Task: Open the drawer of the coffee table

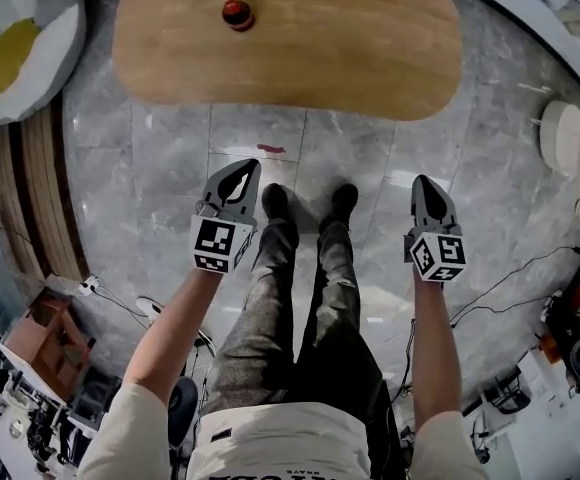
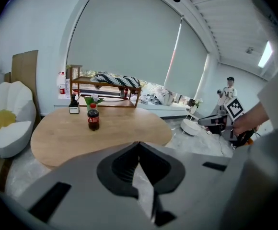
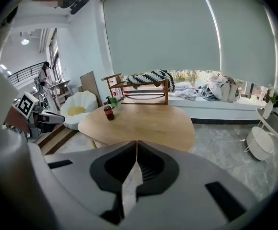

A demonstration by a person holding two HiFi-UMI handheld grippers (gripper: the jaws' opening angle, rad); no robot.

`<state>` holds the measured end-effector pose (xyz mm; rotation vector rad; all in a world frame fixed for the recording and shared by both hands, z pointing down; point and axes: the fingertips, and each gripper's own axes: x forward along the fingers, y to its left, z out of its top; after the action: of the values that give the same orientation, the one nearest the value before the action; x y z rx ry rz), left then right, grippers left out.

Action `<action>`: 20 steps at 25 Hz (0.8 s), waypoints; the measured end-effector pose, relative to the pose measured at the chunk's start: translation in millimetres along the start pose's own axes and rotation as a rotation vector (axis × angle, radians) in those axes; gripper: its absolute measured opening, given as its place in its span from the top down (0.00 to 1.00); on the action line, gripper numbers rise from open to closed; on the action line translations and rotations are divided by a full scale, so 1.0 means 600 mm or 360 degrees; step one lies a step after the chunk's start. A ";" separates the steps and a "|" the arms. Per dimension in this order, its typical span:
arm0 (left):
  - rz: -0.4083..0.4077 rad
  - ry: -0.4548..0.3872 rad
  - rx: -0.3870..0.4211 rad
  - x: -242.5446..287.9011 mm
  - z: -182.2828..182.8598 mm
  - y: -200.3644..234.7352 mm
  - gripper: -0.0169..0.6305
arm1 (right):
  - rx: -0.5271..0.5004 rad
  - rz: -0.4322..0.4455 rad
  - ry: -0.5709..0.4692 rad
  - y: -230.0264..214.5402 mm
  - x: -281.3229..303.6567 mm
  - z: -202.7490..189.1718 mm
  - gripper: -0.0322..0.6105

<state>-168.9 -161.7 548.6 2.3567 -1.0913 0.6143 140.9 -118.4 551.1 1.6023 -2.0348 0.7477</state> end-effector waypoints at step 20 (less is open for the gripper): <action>0.0146 0.0091 -0.0053 0.232 -0.207 0.054 0.94 | -0.0111 0.0135 0.0204 -0.088 0.245 -0.192 0.88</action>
<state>-137.8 -188.3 733.4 2.2568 -1.1804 0.6866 160.1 -160.3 739.5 1.4013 -2.0239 0.7802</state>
